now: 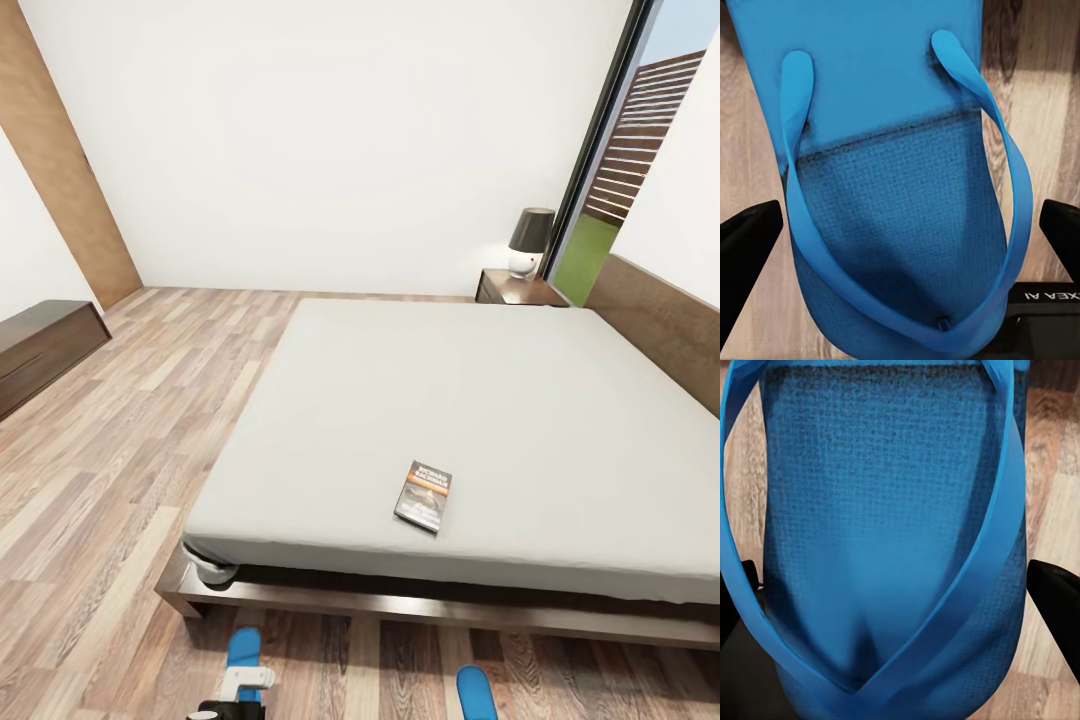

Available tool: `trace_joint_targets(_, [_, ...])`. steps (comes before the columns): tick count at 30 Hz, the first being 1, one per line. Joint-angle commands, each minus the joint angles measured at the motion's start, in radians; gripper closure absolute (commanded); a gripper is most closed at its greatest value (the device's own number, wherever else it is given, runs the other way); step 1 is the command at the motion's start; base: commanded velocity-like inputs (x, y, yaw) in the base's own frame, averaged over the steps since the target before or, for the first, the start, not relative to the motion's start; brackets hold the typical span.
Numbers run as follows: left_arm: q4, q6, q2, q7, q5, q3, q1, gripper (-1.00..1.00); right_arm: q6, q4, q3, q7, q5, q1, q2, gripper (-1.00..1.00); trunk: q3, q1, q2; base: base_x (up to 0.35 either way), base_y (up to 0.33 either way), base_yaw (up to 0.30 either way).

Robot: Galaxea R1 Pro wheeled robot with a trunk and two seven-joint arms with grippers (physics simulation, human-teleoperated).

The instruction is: In the bedroom, move the book from the bed onto either nightstand, and place the two sandals side by side next to the bed.

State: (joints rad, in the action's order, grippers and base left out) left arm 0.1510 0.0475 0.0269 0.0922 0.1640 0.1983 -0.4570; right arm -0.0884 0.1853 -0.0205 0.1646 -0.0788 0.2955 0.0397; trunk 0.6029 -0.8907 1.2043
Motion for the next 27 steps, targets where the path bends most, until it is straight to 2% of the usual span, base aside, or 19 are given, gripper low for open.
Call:
trace_joint_targets(1, [0.002, 0.008, 0.000, 0.006, 0.010, 0.009, 0.000, 1.00, -0.004, -0.001, -0.003, 0.003, -0.008, 0.001, 0.000, 1.00, 0.001, 0.000, 0.000, 0.000, 0.000, 0.000])
trace_joint_targets(10, [0.002, 0.104, 0.000, 0.008, 0.012, 0.008, -0.001, 1.00, 0.004, 0.000, -0.004, 0.000, -0.008, 0.002, 0.002, 1.00, 0.001, 0.000, 0.000, 0.000, 0.000, 0.000])
trace_joint_targets(19, [0.004, 0.146, 0.002, 0.008, 0.015, 0.007, -0.002, 1.00, 0.009, 0.000, -0.005, -0.002, -0.008, 0.005, 0.001, 1.00, 0.001, 0.000, 0.000, 0.000, 0.000, 0.000])
trace_joint_targets(27, [0.007, 0.168, 0.006, 0.009, 0.015, 0.008, -0.010, 1.00, 0.057, 0.006, -0.006, -0.002, -0.009, 0.022, -0.001, 1.00, 0.001, 0.000, 0.000, 0.000, 0.000, 0.000])
